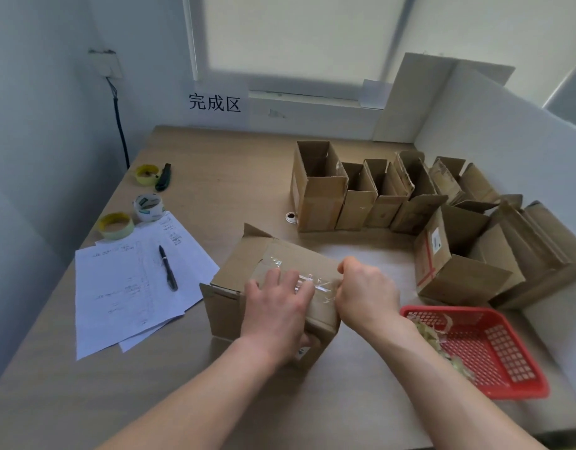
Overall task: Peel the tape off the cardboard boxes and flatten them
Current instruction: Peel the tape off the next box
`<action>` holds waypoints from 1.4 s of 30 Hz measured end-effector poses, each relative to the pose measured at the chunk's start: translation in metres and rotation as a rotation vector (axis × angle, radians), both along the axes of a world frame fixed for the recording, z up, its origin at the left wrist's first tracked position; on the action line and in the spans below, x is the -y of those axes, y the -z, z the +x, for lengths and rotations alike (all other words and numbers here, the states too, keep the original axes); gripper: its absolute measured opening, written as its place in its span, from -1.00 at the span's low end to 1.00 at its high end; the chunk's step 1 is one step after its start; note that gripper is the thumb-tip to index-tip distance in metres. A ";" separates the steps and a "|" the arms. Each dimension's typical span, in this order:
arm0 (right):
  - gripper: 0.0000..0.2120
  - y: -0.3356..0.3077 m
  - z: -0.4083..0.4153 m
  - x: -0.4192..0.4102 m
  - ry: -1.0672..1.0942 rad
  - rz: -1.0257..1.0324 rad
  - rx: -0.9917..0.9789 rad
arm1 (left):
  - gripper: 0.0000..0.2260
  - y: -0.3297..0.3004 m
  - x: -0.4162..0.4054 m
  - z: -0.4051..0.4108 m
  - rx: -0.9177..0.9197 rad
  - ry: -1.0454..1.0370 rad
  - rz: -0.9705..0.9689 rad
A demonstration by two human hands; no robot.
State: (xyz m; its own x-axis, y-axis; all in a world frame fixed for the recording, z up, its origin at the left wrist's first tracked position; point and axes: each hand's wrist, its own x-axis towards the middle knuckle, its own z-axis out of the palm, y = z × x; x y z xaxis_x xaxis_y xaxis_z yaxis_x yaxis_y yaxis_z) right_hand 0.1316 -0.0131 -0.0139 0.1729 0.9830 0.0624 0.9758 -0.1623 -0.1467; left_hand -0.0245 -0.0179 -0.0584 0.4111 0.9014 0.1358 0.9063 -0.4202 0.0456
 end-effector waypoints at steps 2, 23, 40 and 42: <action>-0.82 -0.002 -0.002 0.002 -0.054 -0.042 0.072 | -0.27 -0.001 -0.001 -0.002 0.008 0.016 0.009; -0.75 -0.004 -0.006 0.000 -0.141 -0.162 0.158 | -0.28 -0.008 0.000 -0.005 0.048 0.048 0.049; -0.80 0.018 0.011 0.032 -0.143 0.133 -0.214 | -0.31 -0.004 -0.004 -0.010 0.039 0.062 0.031; -0.80 0.020 0.010 0.033 -0.051 0.164 -0.267 | -0.32 -0.003 -0.007 -0.011 0.037 0.072 0.033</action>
State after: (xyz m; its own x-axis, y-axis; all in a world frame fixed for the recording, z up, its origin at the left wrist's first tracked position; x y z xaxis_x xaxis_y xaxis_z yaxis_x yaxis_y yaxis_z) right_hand 0.1416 -0.0466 -0.0343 0.1550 0.9713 0.1803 0.9056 -0.0667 -0.4189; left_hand -0.0351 -0.0111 -0.0555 0.4684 0.8647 0.1812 0.8718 -0.4856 0.0636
